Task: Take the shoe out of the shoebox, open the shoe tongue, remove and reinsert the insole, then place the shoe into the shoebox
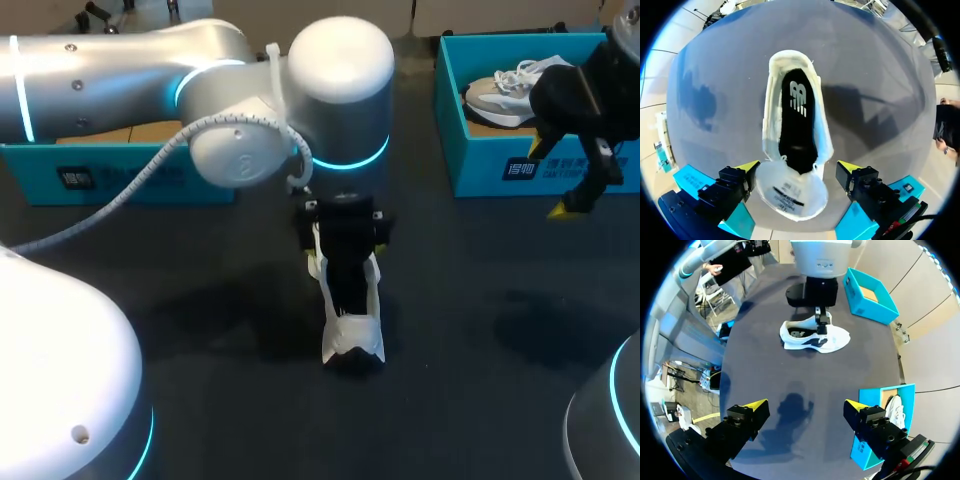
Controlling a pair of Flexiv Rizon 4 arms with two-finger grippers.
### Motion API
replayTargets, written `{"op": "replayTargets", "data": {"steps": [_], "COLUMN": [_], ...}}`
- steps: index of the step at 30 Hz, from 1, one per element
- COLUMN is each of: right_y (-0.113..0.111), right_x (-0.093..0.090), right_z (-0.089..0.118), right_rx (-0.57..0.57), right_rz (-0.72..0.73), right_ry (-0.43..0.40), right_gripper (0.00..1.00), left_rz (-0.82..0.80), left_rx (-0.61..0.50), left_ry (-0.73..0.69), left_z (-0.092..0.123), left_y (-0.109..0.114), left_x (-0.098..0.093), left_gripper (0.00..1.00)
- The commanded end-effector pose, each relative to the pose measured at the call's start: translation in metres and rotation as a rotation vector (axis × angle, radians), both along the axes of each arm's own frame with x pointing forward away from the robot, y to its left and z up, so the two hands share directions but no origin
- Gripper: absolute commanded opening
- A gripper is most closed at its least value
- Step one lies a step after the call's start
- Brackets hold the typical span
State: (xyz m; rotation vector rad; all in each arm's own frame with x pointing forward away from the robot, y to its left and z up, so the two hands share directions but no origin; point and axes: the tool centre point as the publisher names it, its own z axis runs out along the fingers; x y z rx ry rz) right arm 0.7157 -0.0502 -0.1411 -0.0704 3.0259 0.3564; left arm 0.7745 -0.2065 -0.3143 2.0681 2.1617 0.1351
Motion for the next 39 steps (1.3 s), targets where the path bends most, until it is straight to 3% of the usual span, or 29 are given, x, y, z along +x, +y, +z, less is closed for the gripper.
{"op": "replayTargets", "data": {"steps": [1, 11, 22, 24, 26, 28, 29, 33, 37, 39], "right_y": [0.002, 0.002, 0.002, 0.002, 0.002, 0.002, 0.002, 0.002, 0.002, 0.002], "right_x": [0.002, 0.002, 0.002, 0.002, 0.002, 0.002, 0.002, 0.002, 0.002, 0.002], "right_z": [0.000, 0.000, 0.000, 0.000, 0.000, 0.000, 0.000, 0.000, 0.000, 0.000], "right_rx": [-0.003, -0.003, -0.003, -0.003, -0.003, -0.003, -0.003, -0.003, -0.003, -0.003], "right_rz": [-0.001, -0.001, -0.001, -0.001, -0.001, -0.001, -0.001, -0.001, -0.001, -0.001], "right_ry": [0.004, 0.004, 0.004, 0.004, 0.004, 0.004, 0.004, 0.004, 0.004, 0.004], "right_gripper": [1.00, 1.00, 1.00, 1.00, 1.00, 1.00, 1.00, 1.00, 1.00, 1.00], "left_rz": [-0.009, -0.007, -0.011, -0.019, -0.022, -0.034, -0.034, -0.040, -0.043, -0.044], "left_rx": [0.008, 0.016, 0.005, 0.000, -0.005, 0.000, 0.003, 0.017, 0.024, 0.024], "left_ry": [0.012, -0.010, -0.037, -0.028, -0.020, -0.011, -0.010, 0.010, 0.017, 0.025], "left_z": [0.011, 0.029, 0.042, 0.041, 0.040, 0.036, 0.033, 0.027, 0.021, 0.019], "left_y": [0.006, 0.011, -0.001, -0.005, -0.008, -0.009, -0.009, -0.005, -0.002, 0.000], "left_x": [0.000, 0.021, 0.055, 0.058, 0.061, 0.064, 0.065, 0.061, 0.059, 0.056], "left_gripper": [1.00, 1.00, 1.00, 0.82, 0.55, 0.45, 0.29, 0.27, 0.10, 0.09]}}
